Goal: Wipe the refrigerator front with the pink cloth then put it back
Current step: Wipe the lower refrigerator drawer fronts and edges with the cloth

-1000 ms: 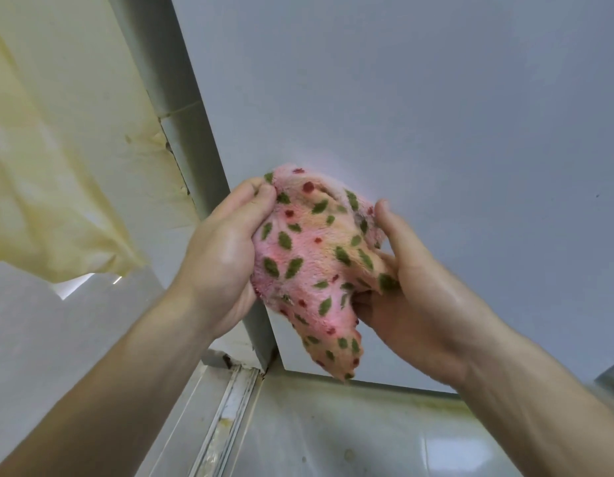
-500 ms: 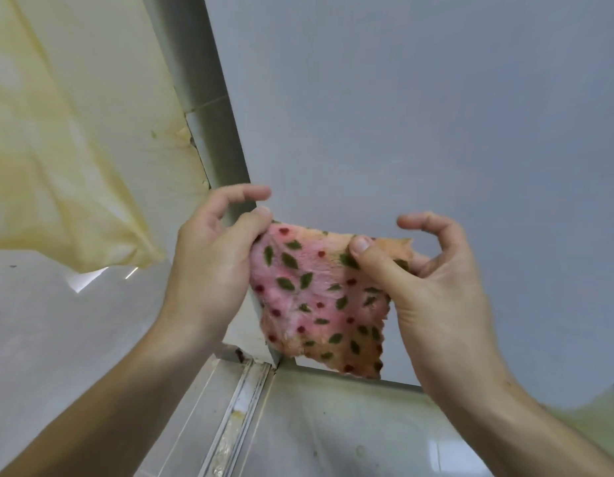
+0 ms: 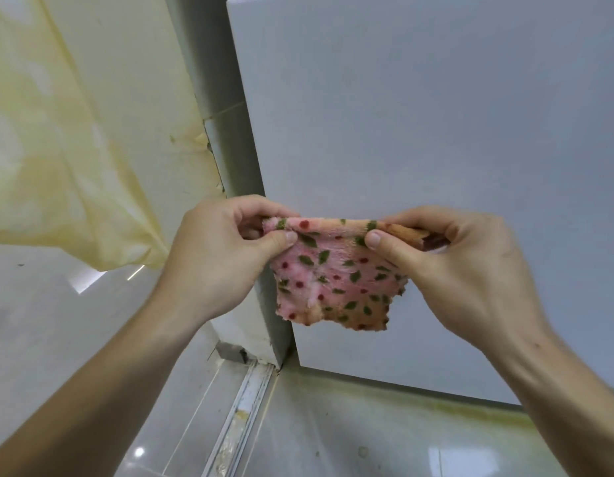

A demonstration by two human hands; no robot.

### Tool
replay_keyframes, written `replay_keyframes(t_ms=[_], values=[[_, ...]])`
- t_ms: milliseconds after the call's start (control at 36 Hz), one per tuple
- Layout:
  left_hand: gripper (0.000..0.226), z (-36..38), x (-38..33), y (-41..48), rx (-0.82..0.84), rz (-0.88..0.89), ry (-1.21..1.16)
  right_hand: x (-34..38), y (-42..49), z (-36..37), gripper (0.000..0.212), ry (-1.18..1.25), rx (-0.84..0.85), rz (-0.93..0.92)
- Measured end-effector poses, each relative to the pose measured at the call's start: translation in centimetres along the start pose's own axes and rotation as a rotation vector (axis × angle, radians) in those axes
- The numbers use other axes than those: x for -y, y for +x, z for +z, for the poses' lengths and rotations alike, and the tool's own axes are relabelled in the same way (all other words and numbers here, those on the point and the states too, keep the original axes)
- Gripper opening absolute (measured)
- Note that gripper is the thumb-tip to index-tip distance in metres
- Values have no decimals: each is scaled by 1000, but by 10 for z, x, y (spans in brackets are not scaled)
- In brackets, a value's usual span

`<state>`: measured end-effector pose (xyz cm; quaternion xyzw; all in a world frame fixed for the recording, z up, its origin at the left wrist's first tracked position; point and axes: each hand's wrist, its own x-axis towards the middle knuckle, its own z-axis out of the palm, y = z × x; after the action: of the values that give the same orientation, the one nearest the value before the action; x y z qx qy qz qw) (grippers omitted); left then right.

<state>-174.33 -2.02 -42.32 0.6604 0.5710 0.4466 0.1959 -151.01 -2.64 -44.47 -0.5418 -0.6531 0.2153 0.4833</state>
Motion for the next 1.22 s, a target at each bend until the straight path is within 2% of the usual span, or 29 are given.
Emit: replay_keyframes(t_ms=[56,111,194,250,333,389,444,500,583,611,667,722,806,861,917,972,1056,1139,1222], values=[[17,4,1,1,-76,38,57,0,0,-1,9,-161,-45,-81],[15,9,3,2,-173,53,83,1,-1,-1,14,-222,-62,-183],[32,18,4,3,-207,-56,-8,7,-4,-2,17,-86,30,-168],[45,25,0,2,-56,-188,-114,11,-6,0,21,127,132,-54],[63,36,-7,-2,212,-345,-455,16,-14,8,17,406,230,112],[70,41,-7,-6,309,-364,-640,15,-19,16,20,513,262,128],[74,41,-6,-8,382,-347,-761,9,-20,21,33,492,238,81],[71,37,-6,-10,468,-303,-868,8,-19,22,42,529,244,89],[42,34,-7,-11,546,-187,-833,9,-16,20,43,547,285,82],[33,34,-6,-10,519,-191,-798,7,-14,19,41,545,273,68],[34,34,-3,-8,434,-260,-790,3,-8,17,38,589,202,70],[36,33,-1,-7,405,-381,-910,-1,-4,13,32,598,97,59],[50,28,-5,-5,421,-505,-1064,-10,-1,8,21,418,-85,-26],[56,24,-6,-5,477,-524,-1101,-11,0,6,18,303,-117,-26],[55,21,-5,-2,513,-526,-1123,-9,1,5,31,286,-2,39],[55,20,-3,0,546,-519,-1151,-10,3,1,47,306,207,125],[56,20,-2,4,599,-500,-1177,-7,4,-1,57,449,536,276],[52,22,1,8,614,-512,-1153,-5,5,3,51,654,567,409],[49,26,7,11,509,-543,-1062,-5,3,2,41,737,512,463]])
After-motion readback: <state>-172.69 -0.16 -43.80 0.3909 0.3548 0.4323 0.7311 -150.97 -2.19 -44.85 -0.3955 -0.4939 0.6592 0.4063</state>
